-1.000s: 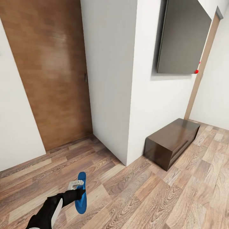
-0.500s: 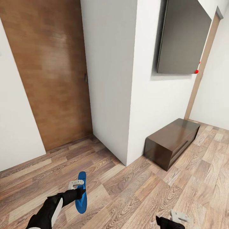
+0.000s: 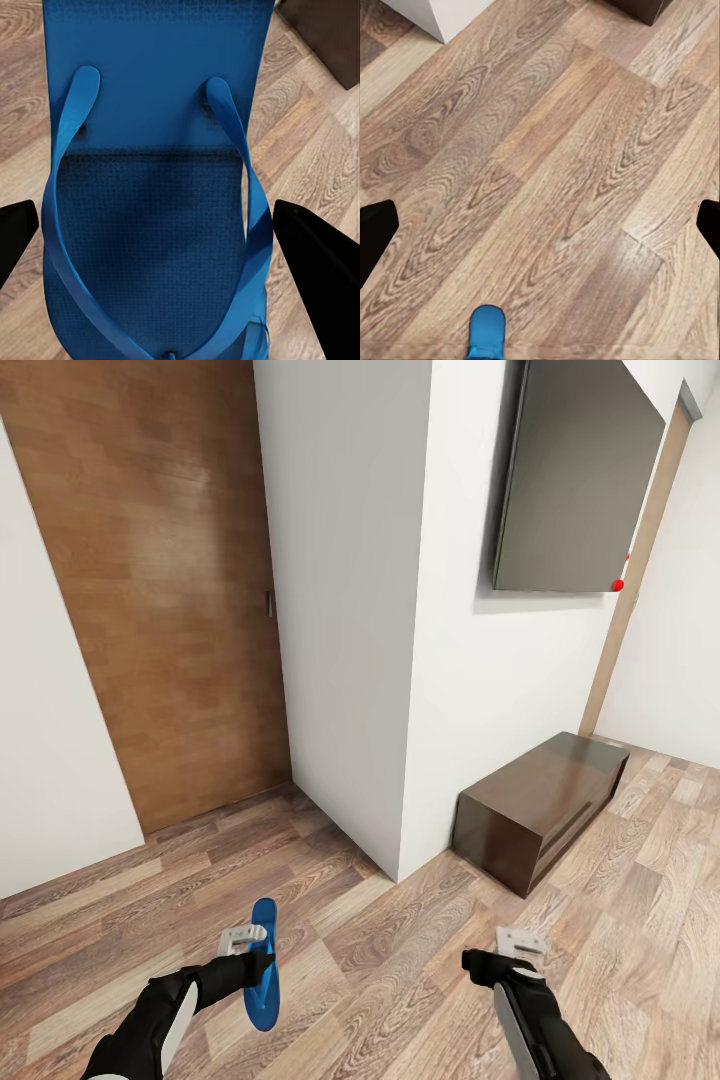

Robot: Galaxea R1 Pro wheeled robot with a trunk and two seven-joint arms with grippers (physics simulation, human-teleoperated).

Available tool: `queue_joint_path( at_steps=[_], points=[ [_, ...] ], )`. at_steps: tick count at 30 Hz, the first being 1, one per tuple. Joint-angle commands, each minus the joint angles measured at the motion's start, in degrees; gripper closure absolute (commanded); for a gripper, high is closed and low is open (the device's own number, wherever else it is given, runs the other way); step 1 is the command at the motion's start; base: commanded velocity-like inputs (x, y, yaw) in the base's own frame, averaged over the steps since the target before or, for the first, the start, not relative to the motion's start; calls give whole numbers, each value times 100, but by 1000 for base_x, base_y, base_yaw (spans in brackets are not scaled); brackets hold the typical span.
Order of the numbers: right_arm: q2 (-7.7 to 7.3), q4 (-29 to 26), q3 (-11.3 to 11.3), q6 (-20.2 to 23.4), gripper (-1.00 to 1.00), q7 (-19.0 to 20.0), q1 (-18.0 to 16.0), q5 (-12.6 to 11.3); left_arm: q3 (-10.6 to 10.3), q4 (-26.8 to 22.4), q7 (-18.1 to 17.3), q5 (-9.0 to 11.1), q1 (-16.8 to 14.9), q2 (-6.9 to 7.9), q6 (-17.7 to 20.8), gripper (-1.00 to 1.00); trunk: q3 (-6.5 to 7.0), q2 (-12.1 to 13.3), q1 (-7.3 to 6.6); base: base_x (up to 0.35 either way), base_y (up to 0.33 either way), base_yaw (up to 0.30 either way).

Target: In the bedroom, move the book from the bed onto either nightstand, and place the two sandals side by side next to the bed.

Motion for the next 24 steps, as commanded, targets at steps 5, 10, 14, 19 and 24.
queue_joint_path(
  at_steps=[5, 10, 14, 19, 24],
  points=[
    [3, 615, 2, 494, -100, -50, -276, -54, 30, -1, -41, -45, -4, -4, 17, 100, -6, -3, -1, 0, 0, 0],
    [2, 842, -2, 807, -100, -58, -519, -66, 36, 0, -39, -45, -4, -4, -164, 100, -6, -3, -1, 0, 0, 0],
    [3, 989, -3, 1168, -100, -54, -561, -71, 39, 0, -35, -45, -4, -4, -354, 100, -6, -3, -1, 0, 0, 0],
    [3, 1053, -5, 1368, -100, -58, -574, -63, 45, 1, -31, -45, -4, -2, -436, 100, -6, -3, -1, 0, 0, 0],
    [1, 1058, -5, 1384, -100, -60, -575, -49, 56, 6, -31, -39, -4, 2, -446, 100, -6, -3, -1, 0, 0, 0]
  ],
)
